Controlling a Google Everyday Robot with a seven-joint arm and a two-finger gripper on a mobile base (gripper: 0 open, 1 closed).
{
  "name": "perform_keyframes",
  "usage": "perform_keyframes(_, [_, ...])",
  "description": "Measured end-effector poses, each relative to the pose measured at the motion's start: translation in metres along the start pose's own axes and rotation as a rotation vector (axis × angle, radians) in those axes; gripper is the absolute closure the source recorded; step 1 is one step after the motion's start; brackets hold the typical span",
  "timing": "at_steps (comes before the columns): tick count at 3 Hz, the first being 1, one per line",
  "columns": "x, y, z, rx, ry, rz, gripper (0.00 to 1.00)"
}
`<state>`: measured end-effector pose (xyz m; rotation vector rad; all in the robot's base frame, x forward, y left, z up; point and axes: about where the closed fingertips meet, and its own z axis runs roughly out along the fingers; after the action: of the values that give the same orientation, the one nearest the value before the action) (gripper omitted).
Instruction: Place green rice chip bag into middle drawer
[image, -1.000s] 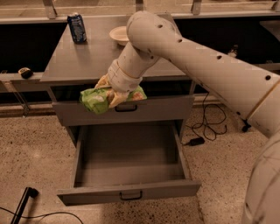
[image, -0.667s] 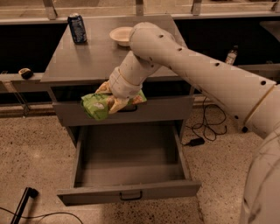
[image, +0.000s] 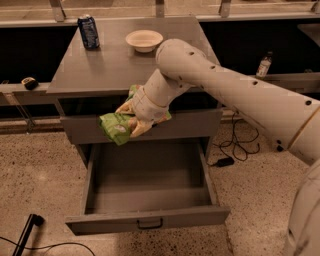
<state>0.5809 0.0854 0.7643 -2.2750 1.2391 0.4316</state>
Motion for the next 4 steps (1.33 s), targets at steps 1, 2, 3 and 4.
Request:
perform_keyframes(1, [0.0031, 0.0018, 0.0017, -0.005, -0.008, 0.017, 1.00])
perform_keyframes(2, [0.0083, 0.0052, 0.0052, -0.006, -0.016, 0.045, 1.00])
perform_keyframes(3, [0.0075, 0.0053, 0.0042, -0.006, -0.016, 0.046, 1.00])
perform_keyframes(4, [0.0091, 0.0085, 0.0074, -0.007, -0.020, 0.068, 1.00])
